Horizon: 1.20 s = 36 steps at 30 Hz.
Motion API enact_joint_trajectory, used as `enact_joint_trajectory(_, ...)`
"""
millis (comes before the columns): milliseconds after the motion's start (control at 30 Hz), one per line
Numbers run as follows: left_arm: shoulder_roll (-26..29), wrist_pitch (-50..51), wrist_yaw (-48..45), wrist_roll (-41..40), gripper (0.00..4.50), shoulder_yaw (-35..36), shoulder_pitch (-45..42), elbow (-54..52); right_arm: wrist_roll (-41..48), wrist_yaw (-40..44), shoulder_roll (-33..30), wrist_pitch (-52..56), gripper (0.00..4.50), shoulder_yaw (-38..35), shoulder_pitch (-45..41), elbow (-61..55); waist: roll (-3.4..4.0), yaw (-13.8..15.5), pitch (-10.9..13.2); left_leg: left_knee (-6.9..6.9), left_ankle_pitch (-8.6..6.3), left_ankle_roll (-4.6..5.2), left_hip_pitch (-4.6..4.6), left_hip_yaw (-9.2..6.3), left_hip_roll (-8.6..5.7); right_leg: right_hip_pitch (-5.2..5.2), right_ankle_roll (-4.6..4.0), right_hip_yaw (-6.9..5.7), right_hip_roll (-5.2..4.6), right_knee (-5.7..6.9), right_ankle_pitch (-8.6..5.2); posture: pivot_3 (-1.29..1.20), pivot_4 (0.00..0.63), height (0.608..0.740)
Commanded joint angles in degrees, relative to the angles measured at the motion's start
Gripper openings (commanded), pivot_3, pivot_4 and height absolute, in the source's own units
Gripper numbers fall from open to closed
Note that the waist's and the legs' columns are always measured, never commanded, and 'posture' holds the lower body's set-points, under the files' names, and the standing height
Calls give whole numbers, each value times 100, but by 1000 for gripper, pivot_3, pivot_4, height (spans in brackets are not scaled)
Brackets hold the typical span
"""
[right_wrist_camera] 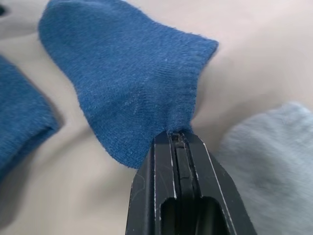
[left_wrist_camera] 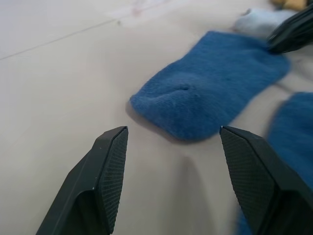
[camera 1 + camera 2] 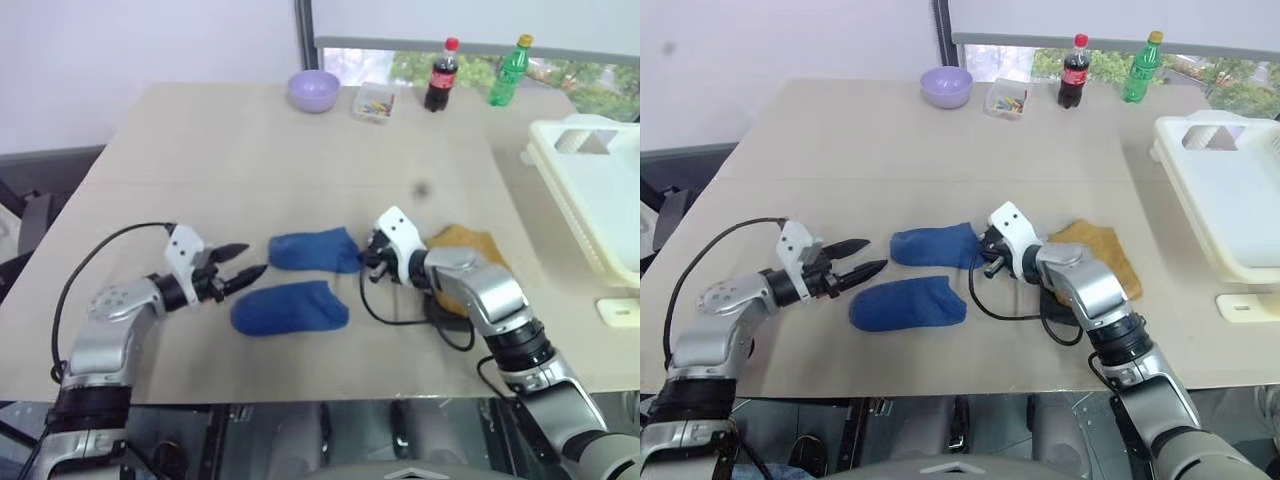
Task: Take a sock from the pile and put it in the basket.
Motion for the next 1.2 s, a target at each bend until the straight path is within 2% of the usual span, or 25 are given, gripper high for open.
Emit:
enact_joint_trajectory(33,37,-162,124,216,3200,-61,-255,244,30,7,29,-26,51,28,22,-257,0,-2,0,0,0,0,0,0,0,0,0,0,0,0,0,0,150,730)
enact_joint_trajectory(467,-284,-455,124,596,3200,-531,-900,921,-29,-100,87,-45,51,71,136,-298,-8,15,1,1,0,0,-1,0,-1,1,17,-1,0,1,10,0,150,730)
enact_joint_trajectory(700,-227,-481,-83,732,3200,-661,-986,1194,-51,-146,95,-50,51,100,166,-302,-8,8,0,0,0,0,-1,-1,-1,0,19,-1,1,1,11,0,150,730)
enact_joint_trajectory(767,-222,-431,-119,742,2498,-650,-1008,1251,-46,-158,90,-45,0,102,176,-321,-9,6,0,1,0,0,-1,0,-1,1,19,0,0,1,11,0,150,730)
enact_joint_trajectory(833,-202,-465,-155,789,1492,-661,-1027,1304,-42,-170,87,-47,0,103,180,-323,-9,6,0,1,0,0,0,-1,-1,1,18,0,0,1,10,0,150,730)
enact_joint_trajectory(900,-175,-533,-164,858,698,-689,-1031,1357,-45,-178,84,-48,0,105,184,-325,-9,7,0,1,0,0,1,-1,-1,1,18,0,0,3,10,0,150,730)
enact_joint_trajectory(933,-171,-548,-163,865,52,-694,-1031,1374,-47,-180,83,-50,0,106,185,-324,-9,7,0,1,0,1,2,-2,-1,1,18,0,0,5,10,0,150,730)
enact_joint_trajectory(1200,-132,-526,-128,717,52,-525,-773,1179,-26,-200,110,-66,0,80,198,-398,-9,-6,0,1,0,1,3,-2,0,1,18,0,0,6,11,0,150,730)
